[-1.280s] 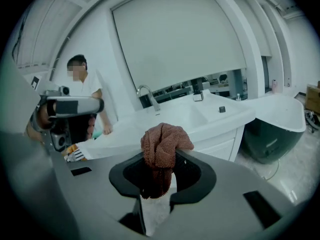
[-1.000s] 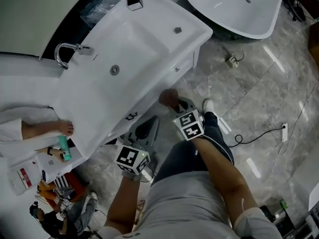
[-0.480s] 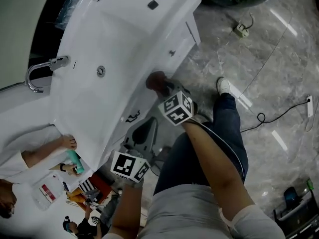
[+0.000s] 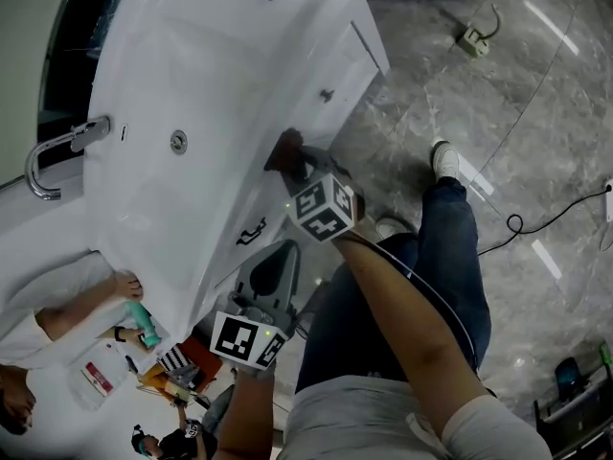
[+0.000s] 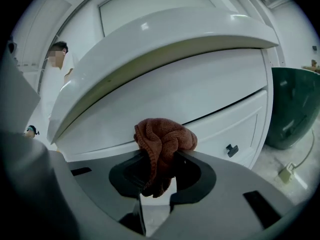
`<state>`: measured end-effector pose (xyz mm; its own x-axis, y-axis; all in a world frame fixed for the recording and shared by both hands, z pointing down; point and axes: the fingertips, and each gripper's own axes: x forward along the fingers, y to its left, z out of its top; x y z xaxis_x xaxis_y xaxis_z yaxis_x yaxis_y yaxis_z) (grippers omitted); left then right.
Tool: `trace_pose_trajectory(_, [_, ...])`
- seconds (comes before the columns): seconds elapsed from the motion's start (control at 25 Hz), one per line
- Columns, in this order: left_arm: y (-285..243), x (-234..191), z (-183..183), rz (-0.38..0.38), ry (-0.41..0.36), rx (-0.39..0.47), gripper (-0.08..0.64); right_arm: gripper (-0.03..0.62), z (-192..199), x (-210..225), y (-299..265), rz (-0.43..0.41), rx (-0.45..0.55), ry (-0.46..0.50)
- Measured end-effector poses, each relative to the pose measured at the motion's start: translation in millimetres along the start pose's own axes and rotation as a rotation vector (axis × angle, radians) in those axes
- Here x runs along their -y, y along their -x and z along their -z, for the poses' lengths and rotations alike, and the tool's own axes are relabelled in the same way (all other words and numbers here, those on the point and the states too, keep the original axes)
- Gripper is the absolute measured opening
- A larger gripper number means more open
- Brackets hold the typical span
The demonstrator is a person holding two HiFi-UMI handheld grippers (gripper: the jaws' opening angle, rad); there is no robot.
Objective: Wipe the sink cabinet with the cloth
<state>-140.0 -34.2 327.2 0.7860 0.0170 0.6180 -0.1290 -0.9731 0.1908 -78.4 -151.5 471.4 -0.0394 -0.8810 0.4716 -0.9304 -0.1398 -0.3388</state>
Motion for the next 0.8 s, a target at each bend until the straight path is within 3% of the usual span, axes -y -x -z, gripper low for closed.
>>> trace_pose_trajectory(0.56, [-44.7,-2.4,-15.2,-0.055,-0.016,-0.020,0.012,0.110,-20.5,30.2,6.6,-0.081,0.037,-0.076])
trace_pose_trajectory(0.8, [-71.0,-2.6,-28.1,-0.060,-0.010,-0.026,0.012,0.110,-35.7,76.3,14.1,-0.064,0.059,-0.125])
